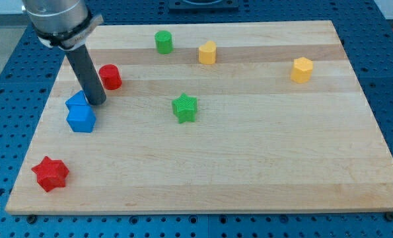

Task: Push the red circle diagonal to the red star

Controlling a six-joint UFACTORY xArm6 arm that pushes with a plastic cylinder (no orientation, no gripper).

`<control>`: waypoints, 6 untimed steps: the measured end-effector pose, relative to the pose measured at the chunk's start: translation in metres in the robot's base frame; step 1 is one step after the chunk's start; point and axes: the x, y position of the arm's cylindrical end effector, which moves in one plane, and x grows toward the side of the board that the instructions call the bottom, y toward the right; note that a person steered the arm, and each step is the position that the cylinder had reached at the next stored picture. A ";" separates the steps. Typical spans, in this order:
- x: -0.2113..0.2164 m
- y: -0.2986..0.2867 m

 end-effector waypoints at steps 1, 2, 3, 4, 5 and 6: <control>-0.010 0.000; -0.019 0.000; -0.023 0.000; -0.023 -0.005; -0.024 -0.021; -0.054 -0.032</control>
